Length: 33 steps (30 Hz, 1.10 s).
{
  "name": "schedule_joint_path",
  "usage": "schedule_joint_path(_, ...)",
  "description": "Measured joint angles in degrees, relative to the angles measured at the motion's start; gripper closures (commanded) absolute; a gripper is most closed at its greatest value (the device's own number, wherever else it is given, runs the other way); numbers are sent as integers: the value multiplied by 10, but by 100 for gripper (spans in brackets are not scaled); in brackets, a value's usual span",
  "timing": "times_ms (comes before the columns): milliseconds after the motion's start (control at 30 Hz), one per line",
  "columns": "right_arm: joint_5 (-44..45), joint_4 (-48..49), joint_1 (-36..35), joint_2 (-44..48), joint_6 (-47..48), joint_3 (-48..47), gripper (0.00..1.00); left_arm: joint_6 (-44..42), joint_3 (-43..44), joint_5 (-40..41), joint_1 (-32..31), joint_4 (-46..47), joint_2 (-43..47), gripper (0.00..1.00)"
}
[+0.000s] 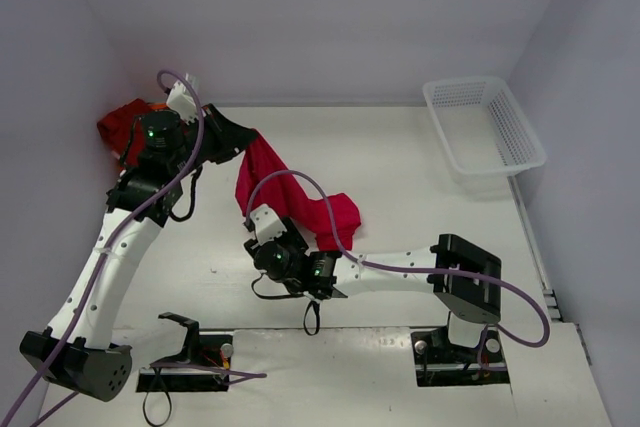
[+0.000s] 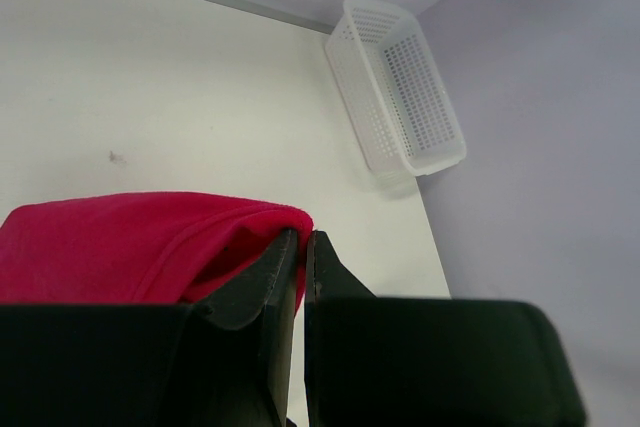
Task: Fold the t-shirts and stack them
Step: Move the tshirt to the center of the board, then flatten the tshirt out
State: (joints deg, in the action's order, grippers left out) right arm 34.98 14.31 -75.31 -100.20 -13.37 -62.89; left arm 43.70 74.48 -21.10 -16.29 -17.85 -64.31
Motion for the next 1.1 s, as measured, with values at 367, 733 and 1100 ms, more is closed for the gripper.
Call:
schedule_joint_path(367,28,-4,0,-4,-24,0,48,0,0,-8,13,0,0,100)
schedule_joint_path(733,30,-5,-16,-56,-67,1,49,0,0,-16,23,1,0,100)
schedule_joint_path(1100,46,-11,-29,-75,-88,-3,48,0,-2,-20,30,1,2,100)
